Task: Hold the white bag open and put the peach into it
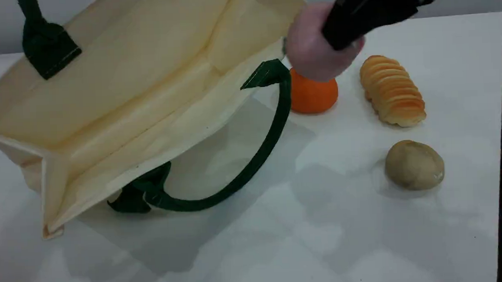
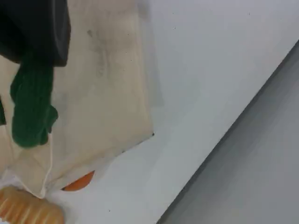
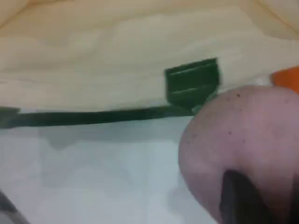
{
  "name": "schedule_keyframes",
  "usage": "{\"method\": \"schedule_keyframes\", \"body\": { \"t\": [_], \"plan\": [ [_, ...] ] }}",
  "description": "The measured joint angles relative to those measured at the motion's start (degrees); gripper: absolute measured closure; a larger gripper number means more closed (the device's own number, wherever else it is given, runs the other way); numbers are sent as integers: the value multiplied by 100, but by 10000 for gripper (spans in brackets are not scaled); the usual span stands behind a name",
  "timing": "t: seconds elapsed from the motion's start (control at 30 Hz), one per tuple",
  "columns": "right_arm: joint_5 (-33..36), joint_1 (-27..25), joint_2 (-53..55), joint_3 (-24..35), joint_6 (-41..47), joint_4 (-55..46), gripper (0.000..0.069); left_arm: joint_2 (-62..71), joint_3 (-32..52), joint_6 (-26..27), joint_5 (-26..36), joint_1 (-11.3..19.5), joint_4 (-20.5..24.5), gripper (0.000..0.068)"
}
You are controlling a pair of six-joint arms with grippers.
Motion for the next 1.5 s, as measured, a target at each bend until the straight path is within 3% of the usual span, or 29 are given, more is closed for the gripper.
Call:
{"method": "schedule_keyframes", "body": {
  "t": [0.17, 0.57, 0.9, 1.07, 1.27, 1.5],
  "plan": [
    [-169, 406, 0, -5, -9, -48, 570, 0, 0, 0, 0, 0, -22, 593],
    [-682, 534, -7, -5, -23, -45, 571, 0, 0, 19, 5, 0, -57, 593],
    [-1096, 1133, -7, -5, -39, -9, 572, 0, 0, 60, 6, 0, -815, 593],
    [-1264, 1146, 5, -5, -39, -3, 573, 0, 0, 60, 6, 0, -868, 593],
    [-1714, 1146, 342, -5, -93, -3, 575, 0, 0, 208, 6, -20, -1352, 593],
    [-2104, 1146, 977, -172, -128, -3, 575, 0, 0, 172, 6, -238, -1306, 593]
  ]
}}
